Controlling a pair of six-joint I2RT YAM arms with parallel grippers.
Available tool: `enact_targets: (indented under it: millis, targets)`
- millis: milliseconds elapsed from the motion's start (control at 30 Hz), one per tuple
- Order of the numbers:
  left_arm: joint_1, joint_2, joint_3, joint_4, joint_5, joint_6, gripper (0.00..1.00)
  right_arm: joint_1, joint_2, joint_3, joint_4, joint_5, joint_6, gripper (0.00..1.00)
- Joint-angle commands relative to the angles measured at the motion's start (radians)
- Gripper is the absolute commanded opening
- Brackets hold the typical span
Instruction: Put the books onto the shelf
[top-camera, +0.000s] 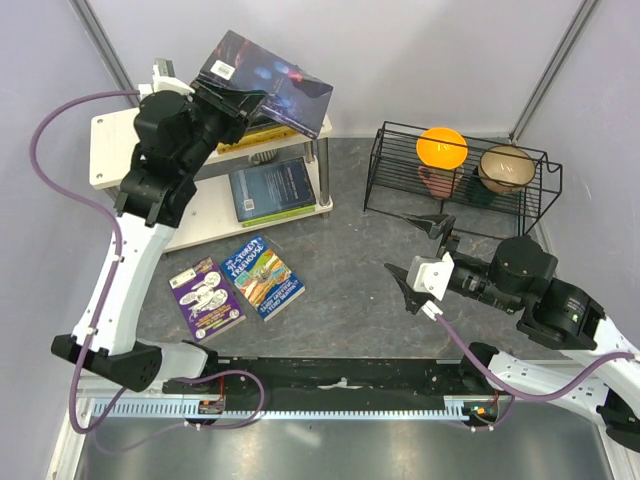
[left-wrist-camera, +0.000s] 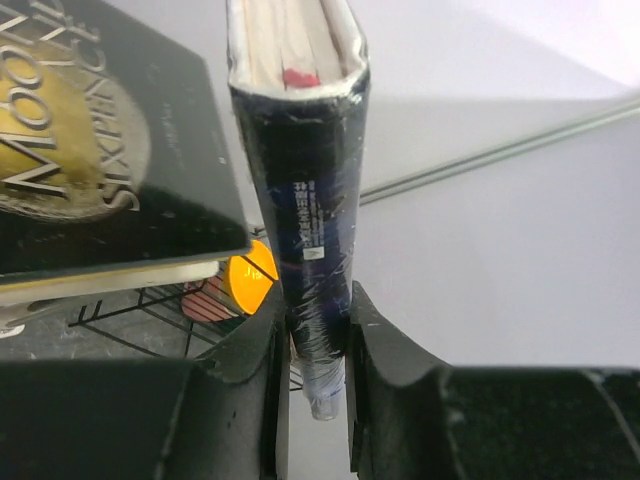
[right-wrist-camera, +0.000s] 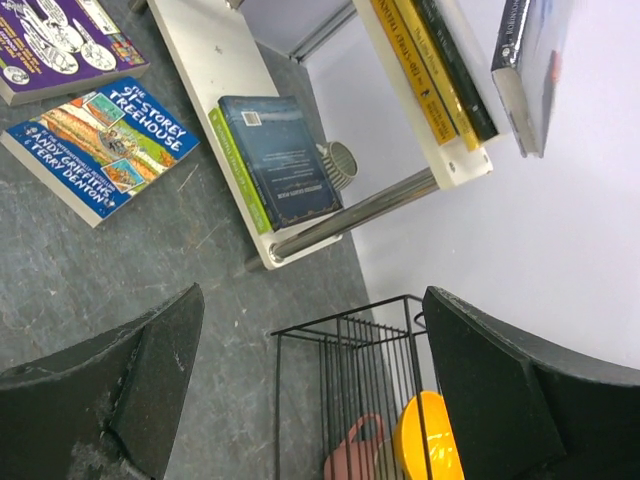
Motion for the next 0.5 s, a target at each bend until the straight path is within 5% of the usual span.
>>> enact_targets:
  millis: [0,400,467]
  targets:
    - [0.056,-0.037,-0.047,0.28,-0.003,-0.125,0.02,-0.008,-0.01,-0.028,0.04,0.029,0.051,0.98]
    - [0.095,-0.057,-0.239,0.25,-0.126,-0.182,0.02,-0.009,0.014,-0.042,0.061,0.018,0.093,0.98]
    - [0.099,-0.049,-0.231,0.207,-0.122,-0.188,0.12,-0.009,0.022,-0.037,0.066,0.018,0.099,0.98]
